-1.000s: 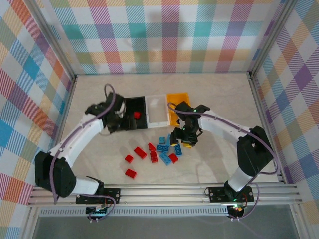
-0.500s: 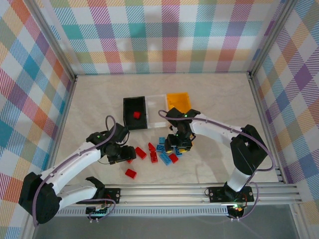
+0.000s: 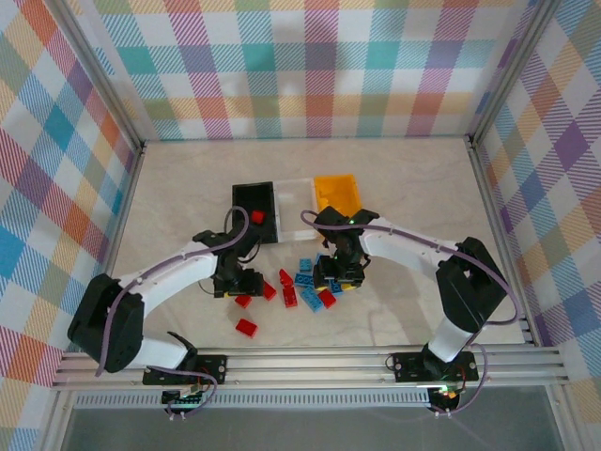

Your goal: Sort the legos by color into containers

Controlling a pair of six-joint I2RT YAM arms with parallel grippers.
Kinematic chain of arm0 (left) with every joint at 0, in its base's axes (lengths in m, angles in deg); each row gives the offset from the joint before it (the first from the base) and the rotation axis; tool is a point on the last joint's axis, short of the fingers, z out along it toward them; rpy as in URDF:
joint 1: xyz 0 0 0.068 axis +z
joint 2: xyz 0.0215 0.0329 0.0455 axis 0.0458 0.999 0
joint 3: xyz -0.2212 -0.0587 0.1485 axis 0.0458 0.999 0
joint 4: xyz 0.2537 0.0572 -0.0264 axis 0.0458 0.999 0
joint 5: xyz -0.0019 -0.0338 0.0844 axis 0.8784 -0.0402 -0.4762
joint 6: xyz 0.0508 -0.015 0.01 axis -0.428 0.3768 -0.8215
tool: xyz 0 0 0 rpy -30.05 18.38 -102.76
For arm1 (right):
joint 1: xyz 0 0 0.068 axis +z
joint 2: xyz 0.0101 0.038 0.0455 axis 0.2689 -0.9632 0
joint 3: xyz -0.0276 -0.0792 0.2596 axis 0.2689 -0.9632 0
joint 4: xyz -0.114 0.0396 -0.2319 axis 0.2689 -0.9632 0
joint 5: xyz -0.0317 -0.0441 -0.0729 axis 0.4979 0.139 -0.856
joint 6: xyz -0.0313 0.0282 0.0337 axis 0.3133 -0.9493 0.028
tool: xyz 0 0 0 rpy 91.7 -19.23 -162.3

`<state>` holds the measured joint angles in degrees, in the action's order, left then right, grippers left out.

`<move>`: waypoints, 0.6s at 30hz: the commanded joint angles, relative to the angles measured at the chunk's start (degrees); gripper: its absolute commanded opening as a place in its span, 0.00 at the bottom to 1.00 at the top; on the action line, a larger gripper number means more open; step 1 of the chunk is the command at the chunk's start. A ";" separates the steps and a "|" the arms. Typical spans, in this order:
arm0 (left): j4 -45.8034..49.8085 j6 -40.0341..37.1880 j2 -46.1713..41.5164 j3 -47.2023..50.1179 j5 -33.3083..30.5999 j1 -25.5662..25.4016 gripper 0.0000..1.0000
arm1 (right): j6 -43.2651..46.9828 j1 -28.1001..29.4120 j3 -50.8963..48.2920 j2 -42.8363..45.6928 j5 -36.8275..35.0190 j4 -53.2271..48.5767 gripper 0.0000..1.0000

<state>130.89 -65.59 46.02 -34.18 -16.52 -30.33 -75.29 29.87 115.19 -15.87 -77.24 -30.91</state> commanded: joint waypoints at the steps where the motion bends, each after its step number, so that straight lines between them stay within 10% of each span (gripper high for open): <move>1: 1.85 -6.49 2.65 -2.12 -0.56 -0.62 0.71 | -0.86 0.50 -0.31 1.29 -0.72 -0.64 0.62; 18: 0.28 -7.40 9.61 -1.39 -0.88 0.28 0.62 | 0.63 0.49 0.71 -0.11 -2.00 -1.66 0.63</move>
<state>130.70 -72.71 54.61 -35.31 -16.76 -30.28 -75.20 29.87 115.19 -15.81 -78.66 -31.08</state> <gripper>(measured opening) 0.630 0.630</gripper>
